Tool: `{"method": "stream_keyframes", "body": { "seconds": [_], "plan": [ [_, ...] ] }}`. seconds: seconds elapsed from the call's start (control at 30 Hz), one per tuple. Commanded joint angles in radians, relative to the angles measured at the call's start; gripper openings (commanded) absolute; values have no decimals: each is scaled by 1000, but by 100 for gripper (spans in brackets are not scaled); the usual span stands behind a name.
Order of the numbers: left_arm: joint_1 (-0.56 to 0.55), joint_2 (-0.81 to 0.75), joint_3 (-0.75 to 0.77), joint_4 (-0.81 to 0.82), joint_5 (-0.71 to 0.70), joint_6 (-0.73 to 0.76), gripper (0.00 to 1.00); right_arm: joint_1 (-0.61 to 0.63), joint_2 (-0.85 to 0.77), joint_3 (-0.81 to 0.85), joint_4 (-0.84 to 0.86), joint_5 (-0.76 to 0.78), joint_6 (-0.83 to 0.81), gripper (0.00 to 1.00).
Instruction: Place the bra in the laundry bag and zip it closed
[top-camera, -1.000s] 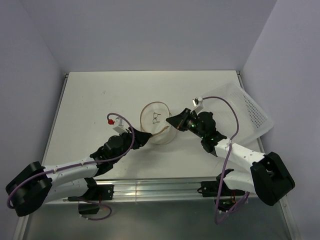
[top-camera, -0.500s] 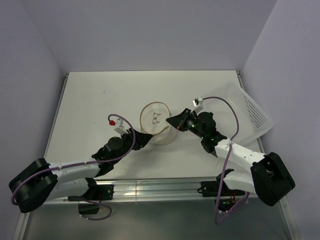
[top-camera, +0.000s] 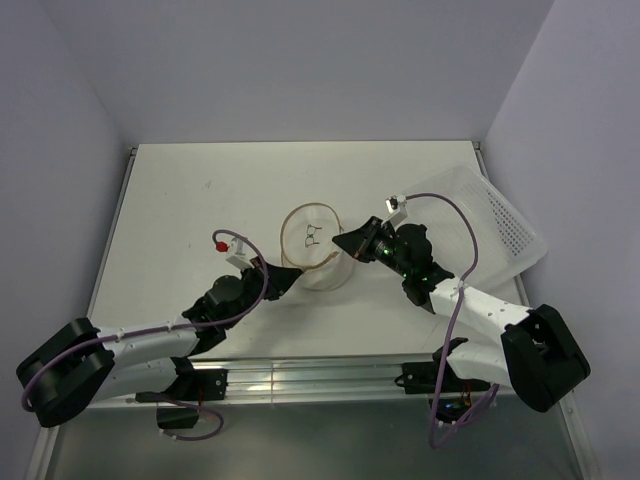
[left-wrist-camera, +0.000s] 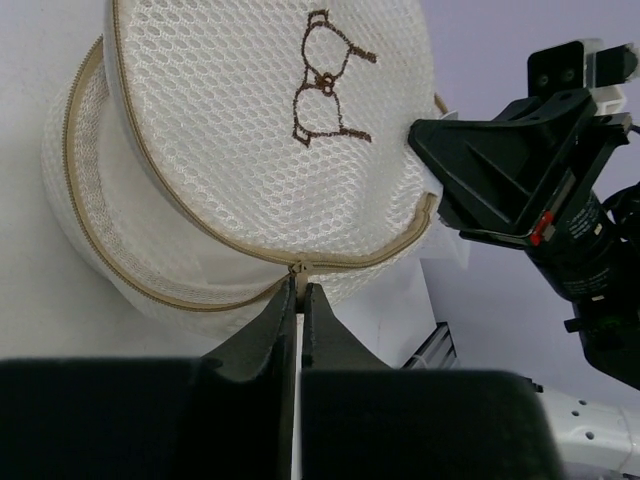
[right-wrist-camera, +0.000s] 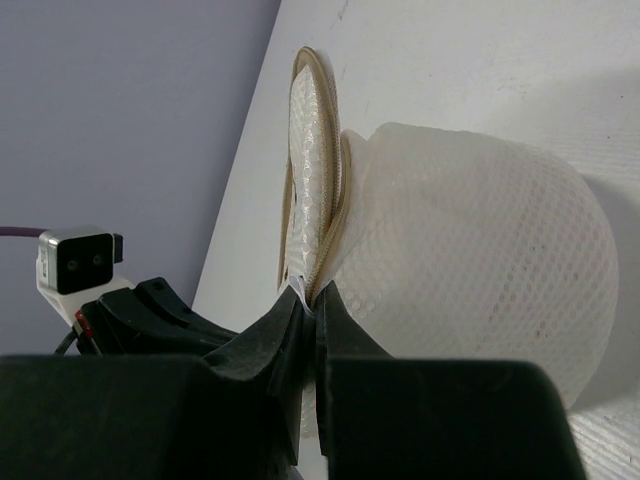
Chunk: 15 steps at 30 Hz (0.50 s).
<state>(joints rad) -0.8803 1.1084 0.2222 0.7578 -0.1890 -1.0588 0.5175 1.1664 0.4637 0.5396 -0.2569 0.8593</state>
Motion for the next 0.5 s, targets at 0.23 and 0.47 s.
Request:
{"method": "stream_keyframes", "body": {
  "seconds": [0.23, 0.47],
  "plan": [
    [1, -44, -12, 37, -13, 14, 0, 3, -10, -2, 63, -4, 7, 0],
    [-2, -81, 6, 22, -20, 14, 0, 12, -86, 32, -202, 136, -51, 94]
  ]
}}
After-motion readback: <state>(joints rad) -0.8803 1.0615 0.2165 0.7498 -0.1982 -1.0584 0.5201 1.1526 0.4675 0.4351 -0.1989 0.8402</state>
